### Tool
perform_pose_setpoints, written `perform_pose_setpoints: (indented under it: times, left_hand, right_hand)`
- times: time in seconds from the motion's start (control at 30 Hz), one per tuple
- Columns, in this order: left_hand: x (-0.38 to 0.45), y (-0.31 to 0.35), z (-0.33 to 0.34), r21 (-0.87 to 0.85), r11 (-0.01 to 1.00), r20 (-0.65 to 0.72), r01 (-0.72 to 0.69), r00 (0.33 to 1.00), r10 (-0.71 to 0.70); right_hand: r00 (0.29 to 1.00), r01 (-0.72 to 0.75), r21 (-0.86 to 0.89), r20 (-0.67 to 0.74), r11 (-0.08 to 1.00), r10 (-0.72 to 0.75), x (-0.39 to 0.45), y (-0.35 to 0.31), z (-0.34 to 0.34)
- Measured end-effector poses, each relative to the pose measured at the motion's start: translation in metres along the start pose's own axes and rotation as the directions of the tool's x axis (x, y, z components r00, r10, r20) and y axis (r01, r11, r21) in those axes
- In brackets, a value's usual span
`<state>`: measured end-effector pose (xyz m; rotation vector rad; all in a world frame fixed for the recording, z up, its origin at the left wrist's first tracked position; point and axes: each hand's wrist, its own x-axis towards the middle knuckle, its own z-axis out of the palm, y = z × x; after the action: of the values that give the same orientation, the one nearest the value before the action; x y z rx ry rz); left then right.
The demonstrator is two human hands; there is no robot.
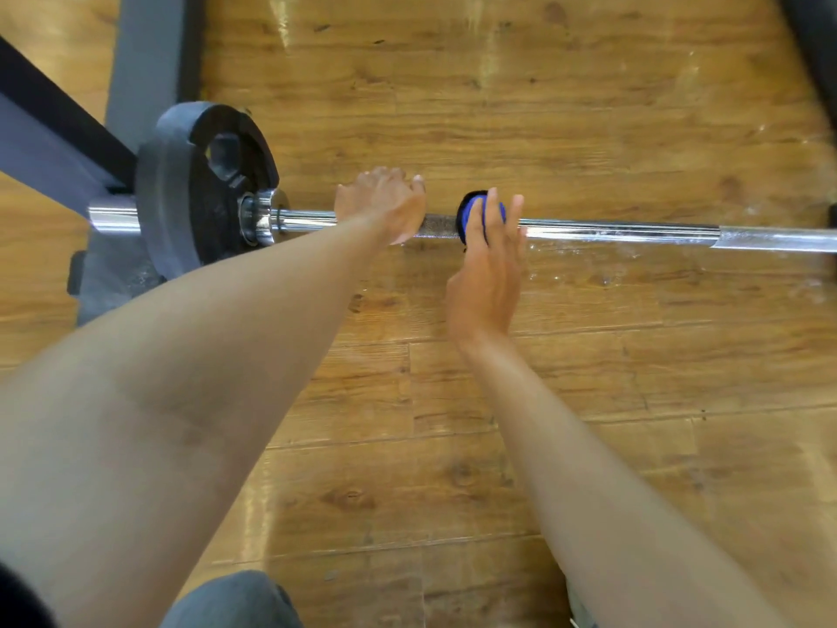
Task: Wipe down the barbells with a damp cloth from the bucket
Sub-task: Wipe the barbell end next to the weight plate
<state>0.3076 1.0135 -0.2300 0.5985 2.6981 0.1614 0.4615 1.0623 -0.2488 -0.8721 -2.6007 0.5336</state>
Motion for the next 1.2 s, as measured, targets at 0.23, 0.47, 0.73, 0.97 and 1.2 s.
perform_pose_setpoints:
  times: [0.23,0.47,0.73,0.97,1.2]
  left_hand:
    - [0.006,-0.002,0.005,-0.002,1.0,-0.015,-0.016,1.0,0.016]
    - [0.001,-0.005,0.01,-0.009,0.997,-0.216,-0.077,0.974,0.073]
    - [0.002,-0.004,0.009,-0.02,0.999,-0.118,-0.042,0.992,0.04]
    - [0.006,-0.002,0.005,-0.036,0.999,-0.037,-0.024,0.999,0.022]
    - [0.007,-0.001,0.003,-0.048,0.991,-0.201,-0.125,0.973,0.113]
  right_hand:
    - [0.993,0.105,0.016,0.06,0.994,-0.105,0.006,-0.005,0.007]
    - [0.999,0.034,-0.018,-0.006,0.999,-0.034,-0.003,-0.014,0.013]
    - [0.959,0.26,-0.082,0.133,0.962,-0.248,0.014,0.023,-0.013]
    - [0.635,0.721,-0.199,0.574,0.664,-0.517,0.069,0.072,-0.061]
    - [0.787,0.454,-0.045,0.488,0.89,-0.377,0.059,0.045,-0.046]
